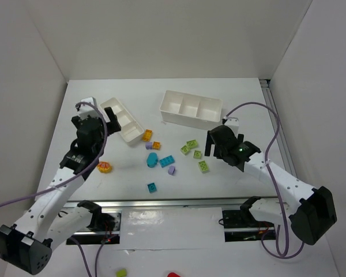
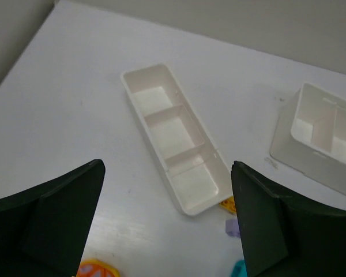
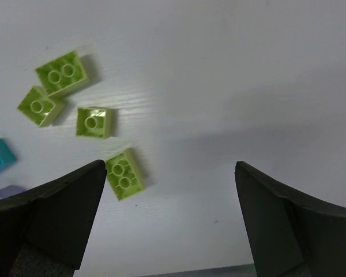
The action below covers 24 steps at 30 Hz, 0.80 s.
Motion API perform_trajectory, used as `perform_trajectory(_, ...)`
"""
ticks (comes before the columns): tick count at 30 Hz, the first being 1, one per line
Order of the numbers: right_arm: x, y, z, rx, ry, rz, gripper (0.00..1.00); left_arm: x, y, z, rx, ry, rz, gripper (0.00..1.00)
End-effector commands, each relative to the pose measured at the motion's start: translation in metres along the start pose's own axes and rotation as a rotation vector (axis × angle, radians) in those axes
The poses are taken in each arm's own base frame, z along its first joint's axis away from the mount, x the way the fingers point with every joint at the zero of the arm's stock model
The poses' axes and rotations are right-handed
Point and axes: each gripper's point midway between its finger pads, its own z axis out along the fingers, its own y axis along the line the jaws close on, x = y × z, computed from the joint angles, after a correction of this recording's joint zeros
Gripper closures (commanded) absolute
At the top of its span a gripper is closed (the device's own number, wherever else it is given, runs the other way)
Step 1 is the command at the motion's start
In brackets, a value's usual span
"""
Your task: Sort the legos into containers by color
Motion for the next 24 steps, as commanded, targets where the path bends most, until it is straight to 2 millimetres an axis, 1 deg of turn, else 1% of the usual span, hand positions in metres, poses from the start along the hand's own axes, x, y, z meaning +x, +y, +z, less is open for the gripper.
perform_trajectory(1,0.000,0.043,-0.001,-0.238,-0.017,-0.028,0.00,0.030,0.041,-0.019,-0.276,0.191,-0.077,0.00)
perform_trajectory(2,0.006,0.048,-0.001,-0.273,0.002,-0.054,0.00,0.028,0.064,-0.023,-0.432,0.171,-0.229,0.00)
perform_trajectory(3,0.014,0.050,0.004,-0.274,0.030,-0.065,0.00,0.026,0.070,-0.030,-0.460,0.215,-0.205,0.00)
perform_trajectory(4,0.018,0.051,0.006,-0.281,0.047,-0.083,0.00,0.022,0.065,-0.028,-0.422,0.228,-0.194,0.00)
perform_trajectory(5,0.027,0.052,0.009,-0.287,0.074,-0.101,0.00,0.019,0.058,-0.023,-0.369,0.244,-0.161,0.00)
perform_trajectory(6,0.033,0.058,0.012,-0.314,0.104,-0.119,0.00,0.019,0.041,-0.020,-0.239,0.289,-0.091,0.00)
perform_trajectory(7,0.038,0.061,0.014,-0.330,0.119,-0.121,0.00,0.011,0.031,-0.017,-0.187,0.275,-0.099,0.00)
perform_trajectory(8,0.050,0.068,0.015,-0.366,0.156,-0.148,0.00,0.010,0.025,-0.016,-0.181,0.276,-0.150,0.00)
perform_trajectory(9,0.051,0.070,0.016,-0.378,0.160,-0.159,0.00,0.011,0.025,-0.016,-0.188,0.282,-0.172,0.00)
perform_trajectory(10,0.052,0.074,0.018,-0.388,0.164,-0.159,0.00,0.007,0.024,-0.016,-0.185,0.274,-0.176,0.00)
perform_trajectory(11,0.055,0.076,0.020,-0.402,0.176,-0.177,0.03,0.007,0.024,-0.016,-0.185,0.274,-0.176,0.00)
perform_trajectory(12,0.059,0.076,0.023,-0.394,0.191,-0.182,0.03,0.005,0.021,-0.015,-0.163,0.270,-0.164,0.00)
perform_trajectory(13,0.067,0.074,0.029,-0.378,0.219,-0.192,0.05,0.003,0.015,-0.011,-0.129,0.262,-0.145,0.00)
perform_trajectory(15,0.074,0.078,0.032,-0.388,0.239,-0.219,0.05,0.005,0.007,-0.009,-0.063,0.279,-0.075,0.00)
perform_trajectory(16,0.081,0.077,0.037,-0.375,0.262,-0.227,0.06,0.007,0.007,-0.007,-0.067,0.286,-0.082,0.00)
perform_trajectory(17,0.083,0.076,0.038,-0.372,0.268,-0.240,0.06,0.000,0.005,-0.005,-0.078,0.284,-0.095,0.00)
perform_trajectory(18,0.085,0.076,0.039,-0.361,0.268,-0.254,0.06,0.001,0.003,-0.005,-0.074,0.299,-0.091,0.00)
perform_trajectory(19,0.087,0.075,0.042,-0.349,0.271,-0.258,0.09,-0.004,-0.002,-0.007,-0.052,0.321,-0.080,0.00)
perform_trajectory(20,0.091,0.076,0.042,-0.350,0.281,-0.269,0.10,0.003,-0.004,-0.002,-0.056,0.360,-0.067,0.00)
perform_trajectory(21,0.091,0.076,0.041,-0.349,0.282,-0.261,0.12,0.006,-0.004,-0.001,-0.064,0.381,-0.058,0.00)
perform_trajectory(22,0.092,0.074,0.044,-0.333,0.285,-0.264,0.13,0.007,-0.004,0.000,-0.070,0.396,-0.051,0.00)
perform_trajectory(23,0.096,0.074,0.046,-0.325,0.297,-0.260,0.18,0.010,-0.005,0.001,-0.062,0.414,-0.039,0.00)
perform_trajectory(24,0.094,0.075,0.047,-0.329,0.290,-0.257,0.18,0.010,-0.008,0.003,-0.054,0.420,-0.040,0.00)
